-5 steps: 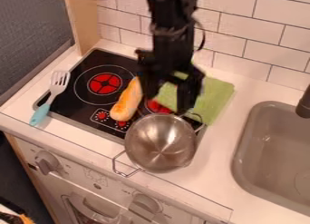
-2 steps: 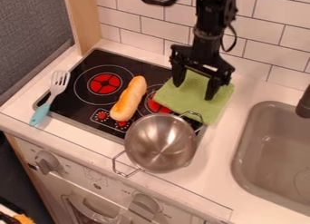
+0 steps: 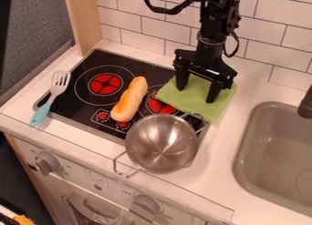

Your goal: Move the green cloth to the left

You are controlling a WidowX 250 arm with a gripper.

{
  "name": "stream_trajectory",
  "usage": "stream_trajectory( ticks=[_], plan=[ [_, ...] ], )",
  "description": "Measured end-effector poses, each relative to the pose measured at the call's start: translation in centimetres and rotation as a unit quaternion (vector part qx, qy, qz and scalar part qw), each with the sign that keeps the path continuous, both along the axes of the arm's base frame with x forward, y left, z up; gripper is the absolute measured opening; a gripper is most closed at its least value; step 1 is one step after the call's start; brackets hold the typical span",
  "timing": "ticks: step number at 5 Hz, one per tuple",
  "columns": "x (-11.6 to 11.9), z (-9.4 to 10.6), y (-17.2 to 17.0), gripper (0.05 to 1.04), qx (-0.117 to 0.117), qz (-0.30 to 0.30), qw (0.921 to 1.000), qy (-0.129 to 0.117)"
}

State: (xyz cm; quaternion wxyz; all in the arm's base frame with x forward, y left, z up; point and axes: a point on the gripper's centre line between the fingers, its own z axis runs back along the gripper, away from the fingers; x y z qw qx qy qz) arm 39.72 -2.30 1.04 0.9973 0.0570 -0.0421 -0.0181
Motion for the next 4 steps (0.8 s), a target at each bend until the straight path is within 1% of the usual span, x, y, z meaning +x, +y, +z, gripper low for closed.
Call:
stream_trajectory(
  ticks=[1, 2, 3, 4],
  plan=[
    [-0.1, -0.2, 1.8, 1.001, -0.004, 0.015, 0.9998, -0.013],
    [-0.2, -0.2, 4.3, 1.001, -0.003, 0.022, 0.9996, -0.016],
    [-1.1, 0.0, 9.4, 1.001, 0.014, 0.055, 0.9983, -0.012],
    [-1.6, 0.1, 12.6, 1.001, 0.028, 0.057, 0.9979, -0.010]
  ],
)
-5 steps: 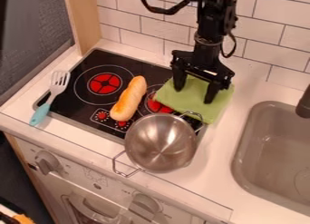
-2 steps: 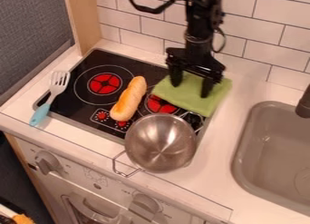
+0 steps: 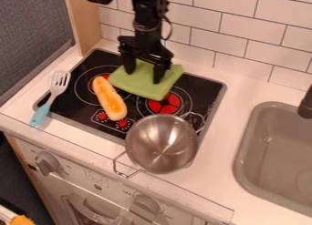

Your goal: Move the green cloth to the left

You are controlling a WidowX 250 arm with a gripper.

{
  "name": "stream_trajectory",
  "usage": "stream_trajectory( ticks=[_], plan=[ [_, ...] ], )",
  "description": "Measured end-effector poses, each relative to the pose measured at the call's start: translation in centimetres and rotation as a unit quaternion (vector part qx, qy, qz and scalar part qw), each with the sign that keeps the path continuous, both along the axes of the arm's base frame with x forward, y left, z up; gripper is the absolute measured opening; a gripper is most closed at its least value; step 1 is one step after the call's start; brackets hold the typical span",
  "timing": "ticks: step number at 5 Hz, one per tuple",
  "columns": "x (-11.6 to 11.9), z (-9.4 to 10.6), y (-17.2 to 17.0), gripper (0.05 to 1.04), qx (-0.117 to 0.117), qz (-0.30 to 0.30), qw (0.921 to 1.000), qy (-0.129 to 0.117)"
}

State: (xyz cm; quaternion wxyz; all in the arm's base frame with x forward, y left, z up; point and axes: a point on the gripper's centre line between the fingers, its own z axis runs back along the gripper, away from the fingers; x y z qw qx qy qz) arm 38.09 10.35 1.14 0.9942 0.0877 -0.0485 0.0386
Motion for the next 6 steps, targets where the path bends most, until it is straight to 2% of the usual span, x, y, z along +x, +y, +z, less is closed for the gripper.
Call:
stream_trajectory(
  ticks=[2, 3, 4, 5, 6],
  plan=[
    [-1.4, 0.5, 5.4, 1.001, -0.025, 0.020, 0.9995, -0.001],
    [-1.5, 0.5, 5.6, 1.001, -0.037, 0.009, 0.9993, -0.003],
    [-1.6, 0.8, 4.7, 1.000, -0.062, -0.015, 0.9979, -0.006],
    [-2.1, 5.9, 3.3, 1.000, -0.079, -0.044, 0.9944, -0.054],
    [-3.2, 7.3, 2.6, 1.000, -0.084, -0.058, 0.9933, -0.054]
  ],
)
